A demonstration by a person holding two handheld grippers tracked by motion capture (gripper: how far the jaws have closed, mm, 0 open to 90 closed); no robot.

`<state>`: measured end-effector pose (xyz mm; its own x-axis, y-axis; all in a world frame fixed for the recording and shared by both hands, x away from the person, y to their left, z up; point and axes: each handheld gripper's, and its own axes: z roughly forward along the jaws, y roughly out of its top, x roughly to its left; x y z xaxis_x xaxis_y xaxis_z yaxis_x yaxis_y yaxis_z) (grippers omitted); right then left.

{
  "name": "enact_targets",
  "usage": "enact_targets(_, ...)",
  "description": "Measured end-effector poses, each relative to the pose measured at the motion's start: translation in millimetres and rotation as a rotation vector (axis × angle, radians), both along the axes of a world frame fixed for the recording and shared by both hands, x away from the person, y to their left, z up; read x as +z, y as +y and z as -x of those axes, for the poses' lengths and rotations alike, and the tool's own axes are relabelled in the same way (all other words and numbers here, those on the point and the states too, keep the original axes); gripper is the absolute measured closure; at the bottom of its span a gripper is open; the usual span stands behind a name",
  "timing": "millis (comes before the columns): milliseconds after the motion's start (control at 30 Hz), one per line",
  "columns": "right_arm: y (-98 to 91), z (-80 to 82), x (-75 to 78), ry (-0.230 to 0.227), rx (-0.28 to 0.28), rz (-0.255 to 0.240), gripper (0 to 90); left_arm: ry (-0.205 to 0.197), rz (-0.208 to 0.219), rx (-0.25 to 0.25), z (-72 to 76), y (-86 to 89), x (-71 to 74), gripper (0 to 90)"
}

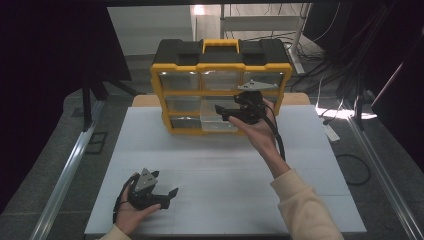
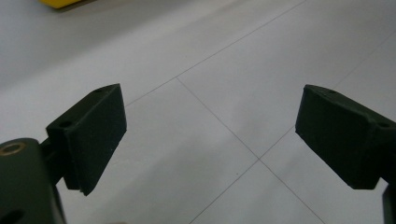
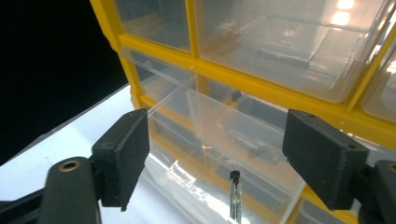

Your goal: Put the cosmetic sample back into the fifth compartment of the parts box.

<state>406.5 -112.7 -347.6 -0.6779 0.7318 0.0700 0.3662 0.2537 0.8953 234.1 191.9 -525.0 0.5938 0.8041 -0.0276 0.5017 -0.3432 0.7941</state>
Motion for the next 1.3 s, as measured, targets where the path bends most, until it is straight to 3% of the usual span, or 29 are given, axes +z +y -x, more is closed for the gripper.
enact_targets(400, -24.8, 25.1, -2.7, -0.055, 0.055, -0.04, 21.3, -0.004, 0.0, 0.007, 2.5, -1.7, 1.2, 9.2)
enact_targets(733, -57.0, 64.6, -14.1, -0.098, 0.062, -0.04, 21.1, -0.01, 0.0, -0.012, 0.0, -7.2, 1.4, 9.2)
enact_targets(900, -75.5, 85.4, -27.0, -0.108, 0.043, -0.052, 20.6, -0.023, 0.003, -0.027, 2.4, -9.5, 4.1, 9.2)
enact_targets(1067, -94.7, 107.3, -45.2, -0.11, 0.036, -0.003, 20.6, -0.025, 0.005, -0.026, 3.0, -9.1, 4.8, 9.2)
enact_targets(1300, -130.8, 122.7, -87.4, -0.034, -0.008, 0.032, 20.1, -0.016, 0.008, -0.023, 1.3, -8.5, 3.9, 9.2)
